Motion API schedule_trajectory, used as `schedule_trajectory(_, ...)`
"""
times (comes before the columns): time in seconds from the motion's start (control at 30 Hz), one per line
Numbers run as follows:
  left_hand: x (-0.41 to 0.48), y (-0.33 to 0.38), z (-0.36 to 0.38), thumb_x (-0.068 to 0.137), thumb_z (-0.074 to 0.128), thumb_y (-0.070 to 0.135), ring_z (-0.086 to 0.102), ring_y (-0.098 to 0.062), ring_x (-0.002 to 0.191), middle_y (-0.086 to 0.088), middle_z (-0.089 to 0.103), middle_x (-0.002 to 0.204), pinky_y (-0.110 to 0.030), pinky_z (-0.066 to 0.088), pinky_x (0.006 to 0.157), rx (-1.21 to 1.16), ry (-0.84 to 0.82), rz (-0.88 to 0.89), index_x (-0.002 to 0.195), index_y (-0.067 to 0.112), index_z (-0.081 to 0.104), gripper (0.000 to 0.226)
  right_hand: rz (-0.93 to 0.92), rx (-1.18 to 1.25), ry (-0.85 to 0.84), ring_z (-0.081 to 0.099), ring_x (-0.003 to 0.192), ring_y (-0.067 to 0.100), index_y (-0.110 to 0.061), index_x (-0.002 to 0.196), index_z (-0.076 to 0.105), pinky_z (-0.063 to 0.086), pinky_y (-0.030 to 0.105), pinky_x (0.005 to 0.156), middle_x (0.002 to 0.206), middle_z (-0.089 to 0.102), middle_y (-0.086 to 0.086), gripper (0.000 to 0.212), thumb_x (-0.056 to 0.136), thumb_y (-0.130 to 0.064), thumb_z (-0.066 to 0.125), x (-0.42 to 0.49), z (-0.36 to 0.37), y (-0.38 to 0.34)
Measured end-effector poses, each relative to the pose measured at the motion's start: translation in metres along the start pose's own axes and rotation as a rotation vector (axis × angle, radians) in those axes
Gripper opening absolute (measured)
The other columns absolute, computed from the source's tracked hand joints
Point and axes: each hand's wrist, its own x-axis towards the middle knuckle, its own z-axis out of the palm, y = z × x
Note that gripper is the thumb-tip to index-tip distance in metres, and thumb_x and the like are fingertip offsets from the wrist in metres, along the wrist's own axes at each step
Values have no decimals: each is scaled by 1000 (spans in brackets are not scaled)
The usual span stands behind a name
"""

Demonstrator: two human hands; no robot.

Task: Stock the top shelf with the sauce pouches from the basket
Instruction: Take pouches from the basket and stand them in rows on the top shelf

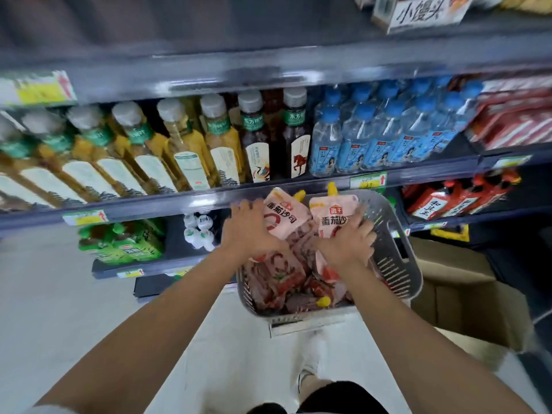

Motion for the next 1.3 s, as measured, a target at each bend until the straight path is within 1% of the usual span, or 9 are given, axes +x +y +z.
schedule_trajectory(0.17,-63,-56,-75,52,78,60,41,-30,122,-8,40,129,-42,44,97,-112,346,44,143,19,30,112,-178,123,90,23,134,41,-31,149,-1,27,53,106,145,21,20,118,64,-43,79,-73,-16,-60)
schedule_trajectory(0.3,-118,-122,-118,45,76,54,43,-24,114,-3,42,121,-38,44,94,-267,584,67,138,19,38,106,-355,223,246,33,120,36,-31,150,3,34,51,101,132,28,13,120,60,-41,81,-138,-8,-125)
schedule_trajectory(0.43,-165,-189,-148,45,72,51,40,-17,112,1,39,120,-32,41,91,-418,792,36,139,21,35,105,-487,384,252,31,119,29,-32,149,7,31,44,102,130,27,10,117,59,-35,82,-196,9,-196)
schedule_trajectory(0.57,-197,-241,-183,48,79,45,37,-18,119,0,36,127,-40,41,100,-556,966,-51,144,21,28,111,-579,501,222,31,121,30,-34,148,8,31,48,106,128,27,9,117,58,-36,82,-240,18,-267)
schedule_trajectory(0.73,-202,-297,-246,45,75,55,42,-22,120,0,46,128,-47,42,101,-661,1122,-93,144,22,29,115,-713,595,222,29,121,29,-32,149,8,30,46,106,128,28,9,117,59,-31,82,-272,10,-345)
schedule_trajectory(0.9,-157,-347,-315,36,80,52,54,-22,112,0,52,122,-46,50,93,-801,1137,-82,131,25,31,110,-797,736,220,28,124,26,-31,148,9,33,47,107,130,24,6,115,60,-26,82,-274,10,-417)
schedule_trajectory(1.0,-119,-369,-355,27,82,50,58,-22,104,-1,55,114,-47,54,85,-790,1092,-109,117,25,34,105,-747,910,188,25,131,26,-26,147,7,27,43,110,142,23,8,119,58,-18,85,-264,12,-458)
schedule_trajectory(1.1,-77,-383,-384,23,81,52,58,-21,100,0,53,108,-46,54,82,-750,1102,-121,107,22,33,101,-718,1062,129,28,127,20,-28,143,5,28,38,105,143,22,8,117,59,-15,85,-245,18,-498)
schedule_trajectory(1.3,-3,-399,-414,14,79,68,54,-21,106,1,50,112,-45,51,90,-856,1029,-170,111,25,29,117,-743,1036,204,23,135,25,-30,144,4,25,46,110,149,17,5,122,55,-17,86,-209,36,-561)
